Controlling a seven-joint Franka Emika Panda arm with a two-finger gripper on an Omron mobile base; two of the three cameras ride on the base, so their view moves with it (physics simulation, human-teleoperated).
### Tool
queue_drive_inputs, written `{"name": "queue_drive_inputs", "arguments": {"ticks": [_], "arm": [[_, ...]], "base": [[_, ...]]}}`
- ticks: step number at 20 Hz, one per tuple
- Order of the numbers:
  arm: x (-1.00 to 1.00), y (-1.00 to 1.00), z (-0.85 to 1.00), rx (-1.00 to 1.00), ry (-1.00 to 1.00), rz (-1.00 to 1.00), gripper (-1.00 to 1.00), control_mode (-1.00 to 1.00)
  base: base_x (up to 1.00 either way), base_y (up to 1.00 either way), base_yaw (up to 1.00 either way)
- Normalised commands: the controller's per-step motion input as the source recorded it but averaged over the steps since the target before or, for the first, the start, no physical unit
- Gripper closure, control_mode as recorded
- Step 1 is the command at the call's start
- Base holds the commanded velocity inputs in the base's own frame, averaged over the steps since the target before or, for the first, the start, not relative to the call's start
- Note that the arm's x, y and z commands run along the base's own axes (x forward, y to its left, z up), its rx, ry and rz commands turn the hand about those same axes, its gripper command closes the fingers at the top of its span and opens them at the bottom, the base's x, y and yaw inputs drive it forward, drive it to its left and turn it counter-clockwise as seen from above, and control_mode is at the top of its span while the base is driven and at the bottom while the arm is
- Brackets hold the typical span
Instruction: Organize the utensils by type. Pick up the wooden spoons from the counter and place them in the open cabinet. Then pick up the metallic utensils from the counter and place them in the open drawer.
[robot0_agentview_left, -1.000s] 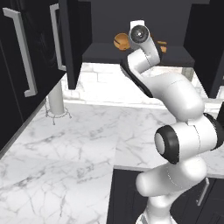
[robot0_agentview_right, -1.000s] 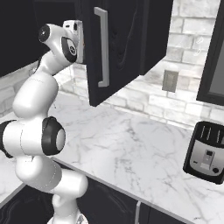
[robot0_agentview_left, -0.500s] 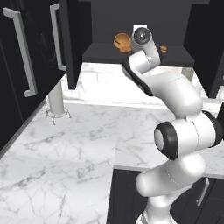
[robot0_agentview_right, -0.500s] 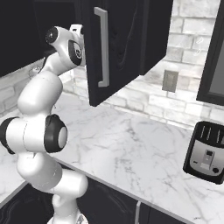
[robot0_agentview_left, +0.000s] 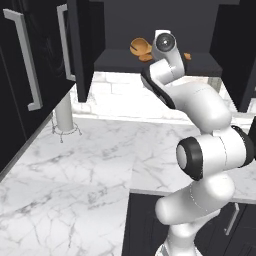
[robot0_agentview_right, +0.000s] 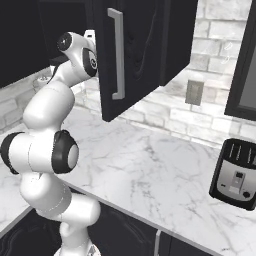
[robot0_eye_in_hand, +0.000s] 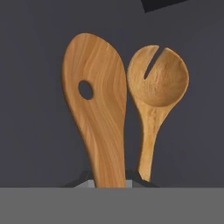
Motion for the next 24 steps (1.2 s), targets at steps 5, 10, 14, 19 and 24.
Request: {"name": "queue_drive_inputs", "arguments": {"ticks": [5, 10, 14, 19, 24], "arm": [[0.20, -0.03, -0.12, 0.01, 0.01, 0.00, 1.00, -1.00], [0.19, -0.05, -0.06, 0.00, 0.01, 0.00, 1.00, -1.00], [0.08, 0.00, -0.13, 0.00, 0.00, 0.00, -1.00, -1.00], [0.11, -0.06, -0.12, 0.00, 0.01, 0.00, -1.00, -1.00], [0.10, -0.10, -0.07, 0.00, 0.03, 0.00, -1.00, -1.00]], "base": [[0.00, 0.00, 0.00], [0.00, 0.00, 0.00], [0.00, 0.00, 0.00], [0.00, 0.00, 0.00], [0.00, 0.00, 0.00]]}}
